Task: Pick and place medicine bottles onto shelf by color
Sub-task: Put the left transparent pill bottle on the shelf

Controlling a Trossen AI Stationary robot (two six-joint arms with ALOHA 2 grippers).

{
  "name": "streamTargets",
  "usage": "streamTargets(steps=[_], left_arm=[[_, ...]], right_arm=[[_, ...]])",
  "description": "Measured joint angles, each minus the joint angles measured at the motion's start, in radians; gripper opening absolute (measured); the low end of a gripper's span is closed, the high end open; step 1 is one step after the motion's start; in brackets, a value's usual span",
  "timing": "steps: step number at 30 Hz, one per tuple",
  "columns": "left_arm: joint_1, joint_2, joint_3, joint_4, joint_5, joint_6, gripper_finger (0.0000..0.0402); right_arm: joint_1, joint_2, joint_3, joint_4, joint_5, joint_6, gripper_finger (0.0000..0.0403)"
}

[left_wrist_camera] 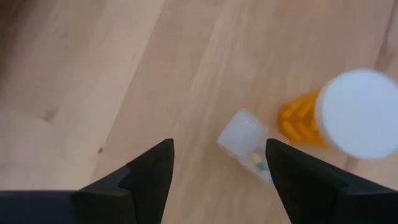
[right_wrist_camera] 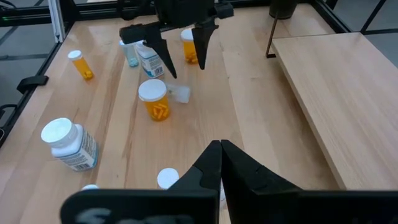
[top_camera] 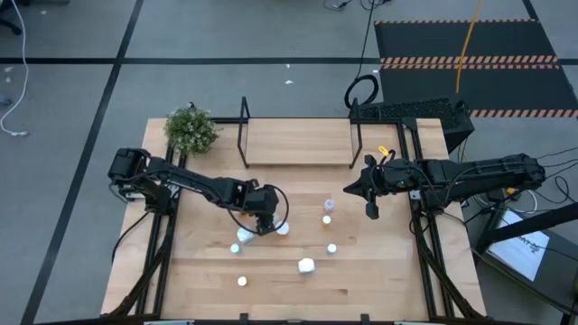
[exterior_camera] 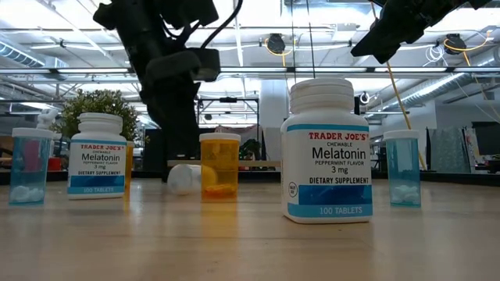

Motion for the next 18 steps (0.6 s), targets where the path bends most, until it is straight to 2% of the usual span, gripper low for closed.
streamTargets(steps=[8,18], left_arm=[[-0.026,0.000,0.000,0.034,-0.018,-0.027,0.0260],[-0.040,0.075,0.000,0.108,-0.023,-0.047,0.0260]], right_arm=[[0.000,0.000,0.000,-0.002,0.000,0.000,0.0000],[0.000,0.001,0.000,0.012,0.002,-0.031,0.0000]])
